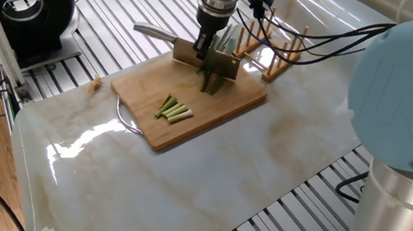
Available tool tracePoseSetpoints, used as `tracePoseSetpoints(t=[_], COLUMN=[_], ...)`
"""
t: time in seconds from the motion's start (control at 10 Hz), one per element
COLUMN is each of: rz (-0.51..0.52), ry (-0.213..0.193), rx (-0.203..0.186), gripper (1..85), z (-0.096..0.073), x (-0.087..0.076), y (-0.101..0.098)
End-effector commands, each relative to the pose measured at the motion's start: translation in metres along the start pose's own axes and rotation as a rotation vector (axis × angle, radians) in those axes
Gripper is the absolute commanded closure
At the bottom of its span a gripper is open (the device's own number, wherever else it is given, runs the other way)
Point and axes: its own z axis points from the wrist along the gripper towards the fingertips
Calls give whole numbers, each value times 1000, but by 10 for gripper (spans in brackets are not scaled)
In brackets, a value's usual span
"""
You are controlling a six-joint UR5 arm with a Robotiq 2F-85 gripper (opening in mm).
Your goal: Chop the green garlic
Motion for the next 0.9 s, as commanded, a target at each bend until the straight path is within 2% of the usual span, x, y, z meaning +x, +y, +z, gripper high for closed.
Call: tracePoseSetpoints(t=[0.0,0.4,0.8], rz=[19,30,15], ry=[-10,-18,-5], rx=[-23,-23,-19], gripper=[843,843,843], z=[0,3,-2], x=[-8,-15,-7], y=[4,7,1])
